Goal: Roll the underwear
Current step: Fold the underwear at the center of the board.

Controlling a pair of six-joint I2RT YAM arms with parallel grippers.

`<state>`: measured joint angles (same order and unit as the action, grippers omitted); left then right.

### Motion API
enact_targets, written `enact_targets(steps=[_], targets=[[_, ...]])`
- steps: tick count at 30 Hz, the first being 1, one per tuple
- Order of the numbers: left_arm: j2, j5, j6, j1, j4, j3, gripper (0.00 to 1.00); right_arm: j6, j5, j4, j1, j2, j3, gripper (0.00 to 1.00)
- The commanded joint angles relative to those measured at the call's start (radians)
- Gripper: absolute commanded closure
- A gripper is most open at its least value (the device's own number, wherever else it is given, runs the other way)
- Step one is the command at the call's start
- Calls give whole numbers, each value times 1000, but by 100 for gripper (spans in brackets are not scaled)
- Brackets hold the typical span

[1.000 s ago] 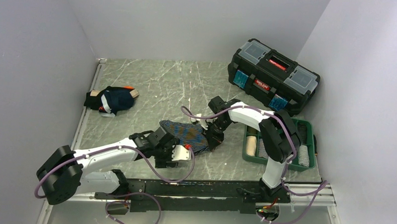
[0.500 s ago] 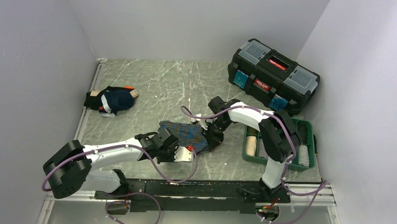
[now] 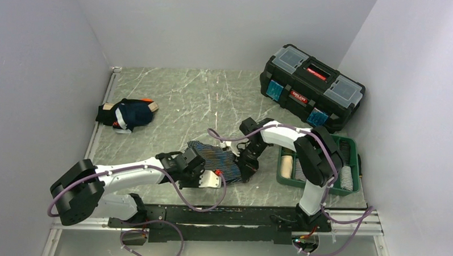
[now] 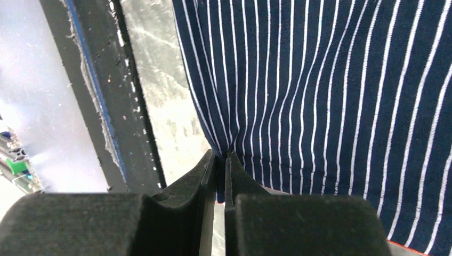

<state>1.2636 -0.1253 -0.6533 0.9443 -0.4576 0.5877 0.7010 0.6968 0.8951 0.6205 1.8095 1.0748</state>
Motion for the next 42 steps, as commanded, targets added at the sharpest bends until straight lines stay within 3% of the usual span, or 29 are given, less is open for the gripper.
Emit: enact_targets(steps=[1,9,24,33,42], targets=[[-21,-119,14,9,-144,25,100,48,46,75,11,-60,-17,100],[11,-206,-12,-35,-246,146,100,77,21,188,8,-24,86,100],[279,-422,-159,-393,-484,493,100,149,-69,362,-95,114,391,99],[486,-467,-154,-497,-504,656,100,191,-66,403,-127,286,529,98],[558,-427,-114,-524,-461,659,100,191,-68,374,-130,361,560,93]])
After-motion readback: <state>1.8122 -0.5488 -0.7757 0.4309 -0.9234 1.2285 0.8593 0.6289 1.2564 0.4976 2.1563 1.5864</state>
